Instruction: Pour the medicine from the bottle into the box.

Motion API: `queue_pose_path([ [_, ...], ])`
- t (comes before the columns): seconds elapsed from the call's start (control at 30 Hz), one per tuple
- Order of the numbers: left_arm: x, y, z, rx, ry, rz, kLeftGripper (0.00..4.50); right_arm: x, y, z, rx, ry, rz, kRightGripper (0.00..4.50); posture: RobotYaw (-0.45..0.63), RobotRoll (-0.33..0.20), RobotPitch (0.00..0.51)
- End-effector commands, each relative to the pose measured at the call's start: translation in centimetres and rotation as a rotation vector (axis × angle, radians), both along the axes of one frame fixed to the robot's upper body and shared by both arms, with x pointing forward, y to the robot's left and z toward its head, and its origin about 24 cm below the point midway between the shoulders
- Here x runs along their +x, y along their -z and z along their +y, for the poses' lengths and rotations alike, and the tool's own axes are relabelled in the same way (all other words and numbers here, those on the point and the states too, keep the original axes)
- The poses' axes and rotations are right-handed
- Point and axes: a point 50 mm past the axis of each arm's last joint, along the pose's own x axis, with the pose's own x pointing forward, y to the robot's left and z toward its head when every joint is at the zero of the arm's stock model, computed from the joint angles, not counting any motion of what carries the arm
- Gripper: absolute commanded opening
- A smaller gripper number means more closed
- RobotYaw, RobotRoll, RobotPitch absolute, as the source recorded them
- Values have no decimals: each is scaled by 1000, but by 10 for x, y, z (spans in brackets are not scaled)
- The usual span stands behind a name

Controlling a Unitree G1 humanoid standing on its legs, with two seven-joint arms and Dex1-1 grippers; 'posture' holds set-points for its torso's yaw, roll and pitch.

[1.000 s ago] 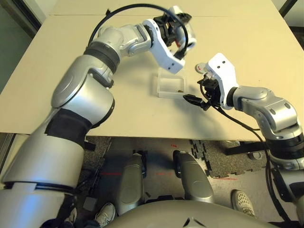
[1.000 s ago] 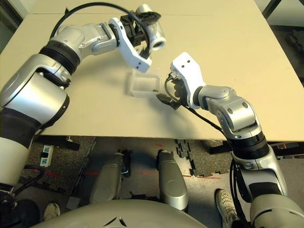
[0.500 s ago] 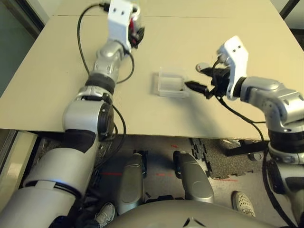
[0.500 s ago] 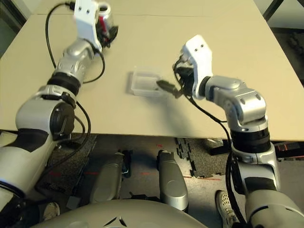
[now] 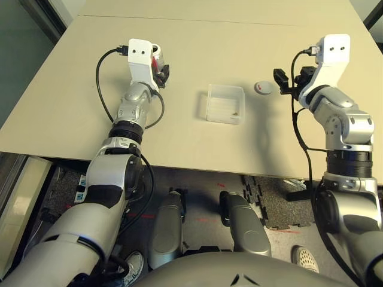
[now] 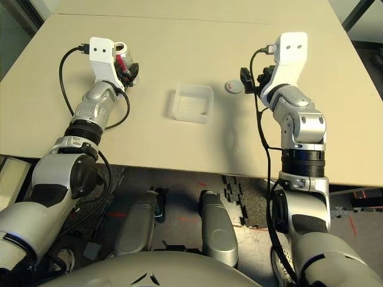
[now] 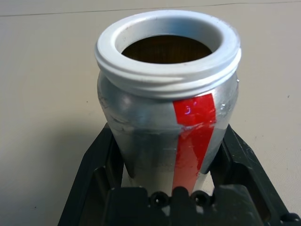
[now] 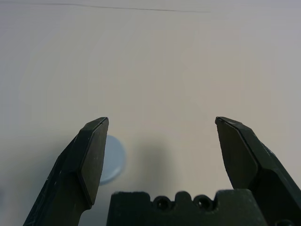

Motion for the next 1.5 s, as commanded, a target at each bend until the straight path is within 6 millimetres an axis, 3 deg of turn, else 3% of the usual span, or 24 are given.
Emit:
queue_pose_path([
  [0.03, -3, 17, -4, -1, 19, 65, 2717, -3, 10, -9, 10, 67, 0, 4500, -32, 0, 181],
  [0.1, -3, 16, -4, 5, 27, 60, 2717, -4, 11, -9, 17, 72, -1, 4500, -32, 0, 181],
  [0.27, -2, 10, -4, 61, 27, 8, 4473, -5, 10, -12, 10, 87, -11, 4500, -35, 0, 184],
  [0.5, -2, 8, -5, 77, 37, -31, 4473, -6, 6, -19, 5, 116, -31, 4500, -39, 0, 189],
  [0.83, -14, 24, -2, 64, 18, -36, 4473, -9, 2, -24, -3, 116, -32, 4500, -20, 0, 200],
  [1.17, -49, 24, -3, 32, -13, -102, 4473, -17, 2, -30, -9, 117, -36, 4500, 18, 0, 214],
  [1.37, -69, 15, 13, 2, -70, -121, 4473, -28, 12, -37, -2, 139, -34, 4500, 31, 0, 225],
  [1.5, -73, 6, 40, -25, -162, -153, 4473, -36, 20, -46, 4, 176, -23, 4500, 27, 0, 234],
])
